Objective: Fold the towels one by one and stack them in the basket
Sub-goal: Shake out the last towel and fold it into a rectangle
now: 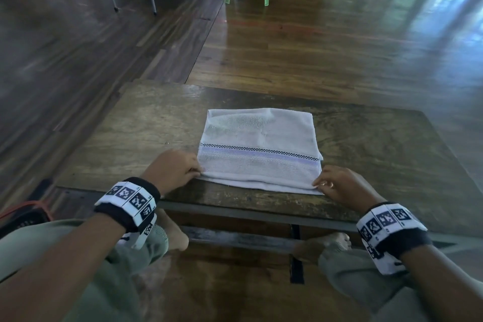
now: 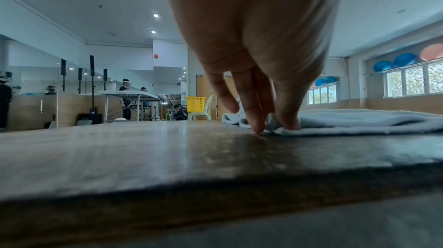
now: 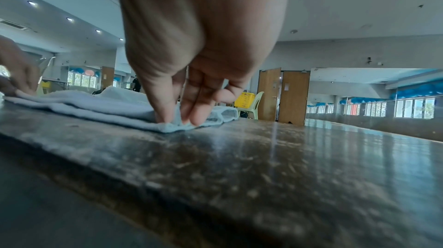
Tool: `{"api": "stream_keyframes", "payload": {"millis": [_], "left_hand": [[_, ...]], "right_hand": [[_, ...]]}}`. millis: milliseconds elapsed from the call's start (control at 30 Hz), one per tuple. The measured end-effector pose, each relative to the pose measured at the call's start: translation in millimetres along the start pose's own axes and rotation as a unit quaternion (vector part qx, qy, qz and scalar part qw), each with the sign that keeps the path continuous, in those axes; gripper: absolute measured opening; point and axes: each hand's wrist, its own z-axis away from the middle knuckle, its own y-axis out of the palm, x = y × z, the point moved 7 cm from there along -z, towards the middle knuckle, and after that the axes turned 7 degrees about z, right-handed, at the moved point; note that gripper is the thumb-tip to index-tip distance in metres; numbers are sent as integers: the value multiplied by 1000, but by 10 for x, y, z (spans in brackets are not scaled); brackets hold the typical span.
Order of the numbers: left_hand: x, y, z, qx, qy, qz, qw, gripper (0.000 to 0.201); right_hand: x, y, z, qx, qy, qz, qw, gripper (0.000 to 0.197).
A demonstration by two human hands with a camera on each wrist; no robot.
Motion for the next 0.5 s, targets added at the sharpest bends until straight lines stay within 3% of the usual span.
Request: {"api": "stream_keyframes", "payload": {"millis": [100,300,500], "left_hand": [[12,51,7,6,-9,31,999,19],[59,118,82,20,1,94,995,18],[89,158,135,49,-5,85,995,39]], "right_hand": [[26,-20,-6,16,-3,18,1000,11],[19,-107,67,-38,-25,22,999,17],[-24,14,145,57,-5,14,998,37]]}}
